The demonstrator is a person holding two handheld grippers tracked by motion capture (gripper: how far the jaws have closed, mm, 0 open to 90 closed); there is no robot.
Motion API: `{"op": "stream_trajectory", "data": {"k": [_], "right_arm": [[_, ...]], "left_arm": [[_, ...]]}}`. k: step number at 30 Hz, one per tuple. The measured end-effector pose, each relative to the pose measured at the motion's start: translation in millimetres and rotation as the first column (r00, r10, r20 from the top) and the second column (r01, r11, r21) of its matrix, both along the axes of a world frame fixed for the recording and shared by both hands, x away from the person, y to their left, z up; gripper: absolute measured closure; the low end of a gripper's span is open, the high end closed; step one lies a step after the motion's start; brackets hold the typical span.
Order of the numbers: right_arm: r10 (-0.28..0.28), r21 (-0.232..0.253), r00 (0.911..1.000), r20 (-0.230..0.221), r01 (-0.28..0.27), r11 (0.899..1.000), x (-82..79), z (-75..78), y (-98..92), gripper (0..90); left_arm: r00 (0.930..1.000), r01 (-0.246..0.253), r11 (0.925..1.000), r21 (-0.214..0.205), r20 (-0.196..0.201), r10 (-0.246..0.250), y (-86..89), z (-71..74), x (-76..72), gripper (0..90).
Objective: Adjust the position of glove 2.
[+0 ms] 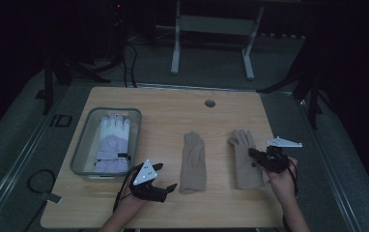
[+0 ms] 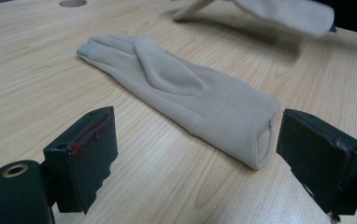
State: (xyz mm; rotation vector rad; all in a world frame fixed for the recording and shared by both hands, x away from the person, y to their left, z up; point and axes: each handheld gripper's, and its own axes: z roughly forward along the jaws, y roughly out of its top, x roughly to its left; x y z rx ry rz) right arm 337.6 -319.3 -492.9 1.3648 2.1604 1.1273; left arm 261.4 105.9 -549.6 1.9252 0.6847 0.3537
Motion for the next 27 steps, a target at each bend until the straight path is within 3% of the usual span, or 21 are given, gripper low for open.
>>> {"op": "stream_trajectory", "data": {"k": [3, 8, 10, 12, 20, 27], "right_arm": [[0.0, -0.008, 0.9996, 0.027, 0.0, 1.0, -3.3, 12.3, 9.9, 89.0], [-0.019, 0.043, 0.998, 0.06, 0.017, 0.999, -6.2, 30.9, 25.4, 88.9], [-0.017, 0.024, 0.9971, 0.074, 0.015, 1.0, -6.8, 35.2, 36.2, 88.9], [-0.014, 0.036, 0.997, 0.076, 0.011, 0.999, -6.3, 38.0, 46.6, 88.9], [0.015, 0.087, 0.9956, 0.092, -0.023, 0.996, -4.8, 45.0, 93.5, 88.9], [0.008, 0.14, 0.9983, 0.058, -0.016, 0.99, -3.8, 36.2, 130.8, 88.9]], "left_arm": [[1.0, -0.003, 1.0, -0.004, 0.0, 0.003, 0.2, 0.3, 0.1, 12.5], [1.0, -0.003, 1.0, -0.002, 0.002, 0.003, 0.6, 1.0, 0.3, 12.5], [1.0, -0.003, 1.0, -0.003, 0.004, 0.003, 0.6, 1.3, 0.1, 12.5], [1.0, -0.003, 1.0, -0.005, 0.006, 0.003, 1.0, 1.7, -0.1, 12.5], [0.9999, -0.008, 0.9999, -0.008, 0.011, 0.008, 4.1, 3.2, -0.4, 12.5], [0.9998, -0.007, 0.9999, -0.009, 0.021, 0.007, 6.0, 4.5, -1.3, 12.5]]}}
